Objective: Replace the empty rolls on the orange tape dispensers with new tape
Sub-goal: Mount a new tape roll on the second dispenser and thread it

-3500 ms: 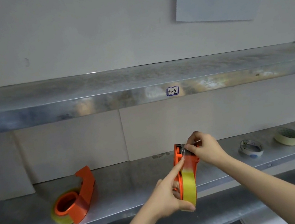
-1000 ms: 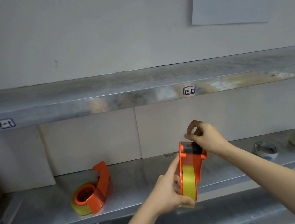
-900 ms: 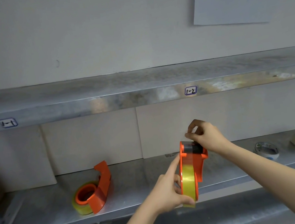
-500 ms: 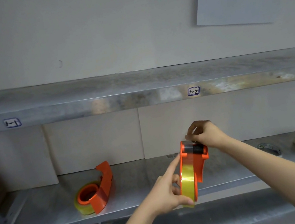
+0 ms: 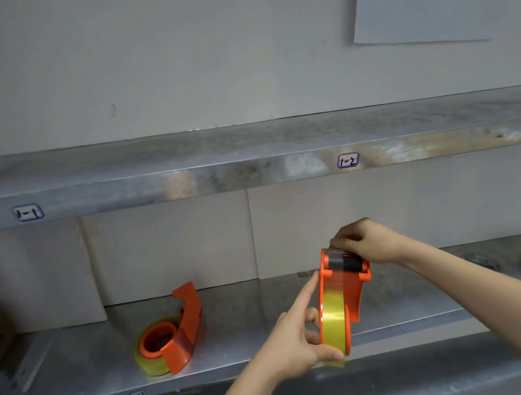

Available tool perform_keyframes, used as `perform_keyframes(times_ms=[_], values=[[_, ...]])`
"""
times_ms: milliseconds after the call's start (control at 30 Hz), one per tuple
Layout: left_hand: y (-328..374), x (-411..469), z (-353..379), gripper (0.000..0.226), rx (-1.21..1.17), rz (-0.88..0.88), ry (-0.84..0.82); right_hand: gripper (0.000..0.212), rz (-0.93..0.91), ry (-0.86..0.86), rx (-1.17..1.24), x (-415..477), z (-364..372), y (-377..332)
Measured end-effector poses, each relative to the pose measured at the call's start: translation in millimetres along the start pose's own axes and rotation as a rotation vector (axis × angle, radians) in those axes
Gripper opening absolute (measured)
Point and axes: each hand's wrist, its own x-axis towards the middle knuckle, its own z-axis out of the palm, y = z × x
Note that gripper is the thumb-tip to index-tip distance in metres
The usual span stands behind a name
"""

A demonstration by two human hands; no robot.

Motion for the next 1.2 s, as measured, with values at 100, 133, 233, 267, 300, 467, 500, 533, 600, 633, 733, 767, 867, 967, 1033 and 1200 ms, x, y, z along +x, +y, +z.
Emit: perform_keyframes(times_ms=[100,133,233,267,300,467,500,533,600,633,733,767,867,967,1033,1200], values=[[-0.2,-0.2,-0.6,0.119,-0.039,0.0,-0.012,0.036,0.052,-0.049,0.074,-4.8,-4.2,0.9],[-0.7,-0.4,-1.4,0.119,-0.051,0.0,-0.011,0.034,0.039,-0.08,0.074,-6.3,-6.6,1.3],[-2.4,-0.3,-5.7,0.118,-0.116,0.002,-0.007,0.04,-0.011,-0.211,0.023,-10.5,-13.7,5.7],[-2.4,-0.6,-7.4,0.118,-0.142,0.004,-0.011,0.055,-0.012,-0.235,0.002,-11.3,-15.5,7.7],[-1.6,-1.4,-8.9,0.117,-0.166,0.01,-0.016,0.068,-0.02,-0.245,-0.018,-11.9,-16.1,10.2],[-5.3,-1.9,-13.9,0.114,-0.195,0.027,-0.013,0.091,-0.056,-0.31,0.0,-16.5,-12.4,19.8],[-6.5,-1.8,-14.7,0.113,-0.203,0.025,-0.01,0.095,-0.058,-0.318,0.005,-17.7,-11.4,21.9],[-7.7,-2.0,-15.7,0.11,-0.216,0.021,-0.009,0.098,-0.061,-0.324,0.01,-18.8,-9.8,23.4],[-9.3,-2.8,-18.5,0.102,-0.251,0.015,-0.006,0.101,-0.07,-0.323,0.026,-20.7,-6.1,27.8],[-10.0,-3.6,-19.9,0.096,-0.269,0.012,-0.003,0.102,-0.074,-0.318,0.035,-21.5,-4.5,30.0],[-15.7,-4.7,-26.6,0.081,-0.318,-0.001,0.03,0.104,-0.08,-0.31,0.077,-22.3,-0.7,36.0],[-16.4,-5.0,-28.5,0.076,-0.339,0.0,0.038,0.102,-0.076,-0.305,0.084,-22.1,-0.1,37.7],[-17.4,-4.6,-32.3,0.065,-0.384,0.012,0.059,0.097,-0.065,-0.278,0.11,-20.3,1.7,40.7],[-20.2,-2.9,-32.7,0.065,-0.445,0.013,0.086,0.096,-0.051,-0.247,0.143,-19.5,4.7,43.9],[-24.2,-2.1,-31.9,0.069,-0.506,0.011,0.102,0.095,-0.043,-0.245,0.17,-18.8,7.0,46.1],[-39.6,2.2,-28.8,0.074,-0.688,0.007,0.141,0.088,0.017,-0.259,0.258,-8.8,12.4,48.7]])
